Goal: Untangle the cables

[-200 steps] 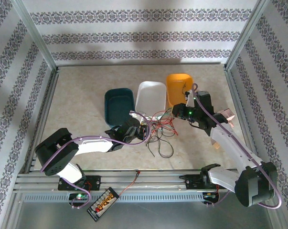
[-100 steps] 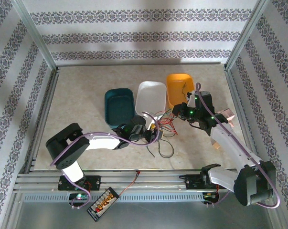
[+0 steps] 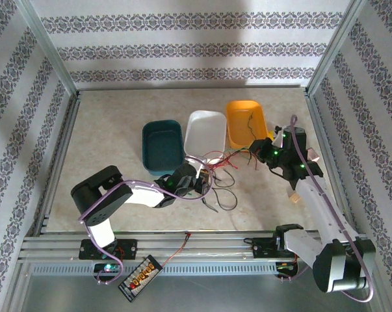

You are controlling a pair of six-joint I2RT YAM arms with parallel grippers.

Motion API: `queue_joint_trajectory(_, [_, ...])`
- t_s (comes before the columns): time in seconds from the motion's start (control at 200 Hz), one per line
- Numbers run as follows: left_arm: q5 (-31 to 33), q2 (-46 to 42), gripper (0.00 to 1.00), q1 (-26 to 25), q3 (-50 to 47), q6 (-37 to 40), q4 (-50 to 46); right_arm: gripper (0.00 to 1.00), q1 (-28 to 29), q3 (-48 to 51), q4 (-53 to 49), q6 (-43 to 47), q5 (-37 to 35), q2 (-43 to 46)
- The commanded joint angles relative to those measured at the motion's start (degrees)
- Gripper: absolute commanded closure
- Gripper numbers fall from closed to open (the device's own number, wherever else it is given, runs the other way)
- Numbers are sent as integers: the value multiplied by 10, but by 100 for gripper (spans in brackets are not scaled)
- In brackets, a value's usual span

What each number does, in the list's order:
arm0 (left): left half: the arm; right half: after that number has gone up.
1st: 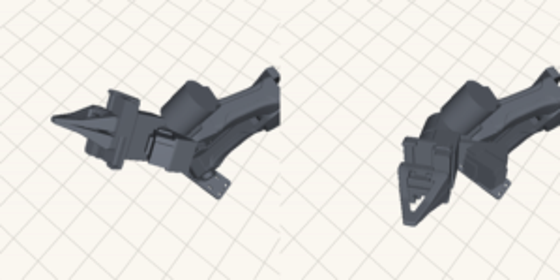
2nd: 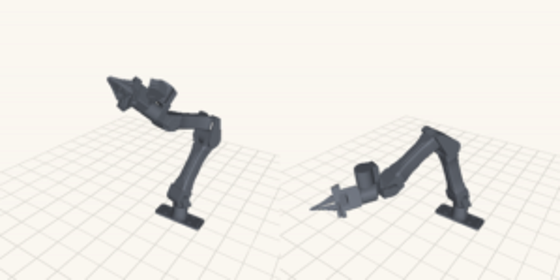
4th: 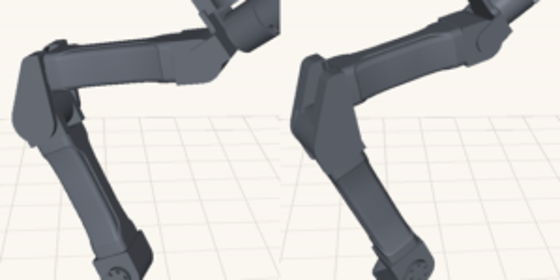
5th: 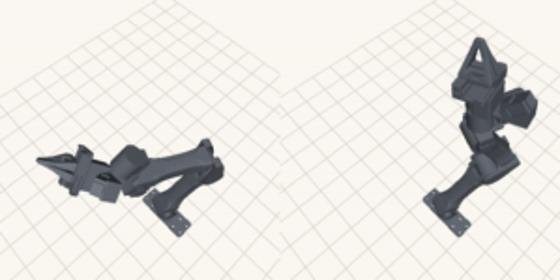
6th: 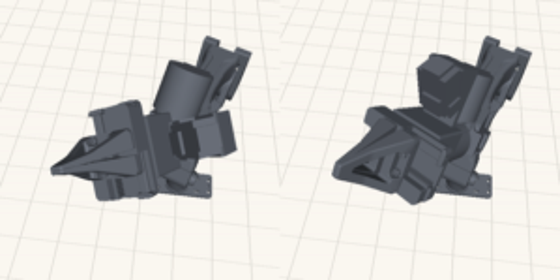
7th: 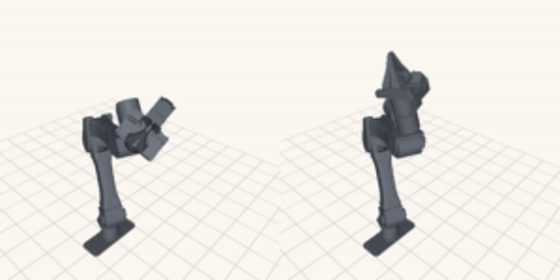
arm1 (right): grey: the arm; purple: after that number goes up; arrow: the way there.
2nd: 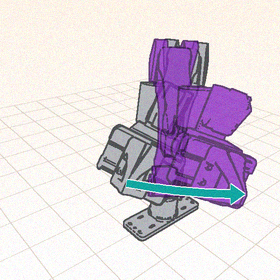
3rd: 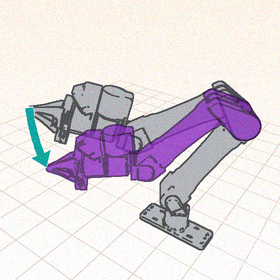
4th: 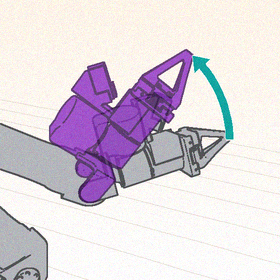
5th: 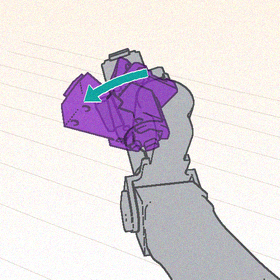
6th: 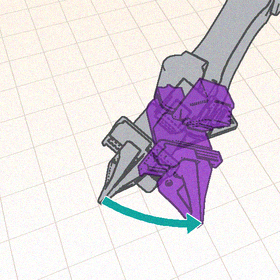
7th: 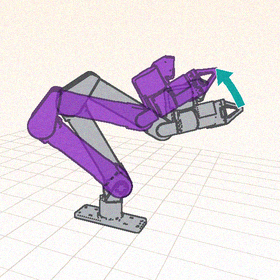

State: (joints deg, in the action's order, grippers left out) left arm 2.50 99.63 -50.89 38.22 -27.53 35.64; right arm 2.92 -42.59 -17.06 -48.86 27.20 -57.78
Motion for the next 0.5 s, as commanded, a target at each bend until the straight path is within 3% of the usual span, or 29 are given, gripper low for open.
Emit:
queue_joint_trajectory(0.0, [75,-38,100,5,-32,-26,-36,100,-29,20,-10,-36,-64,26])
queue_joint_trajectory(0.495, [128,-147,100,7,-99,-20,-105,100,-103,43,-104,-51,-236,90])
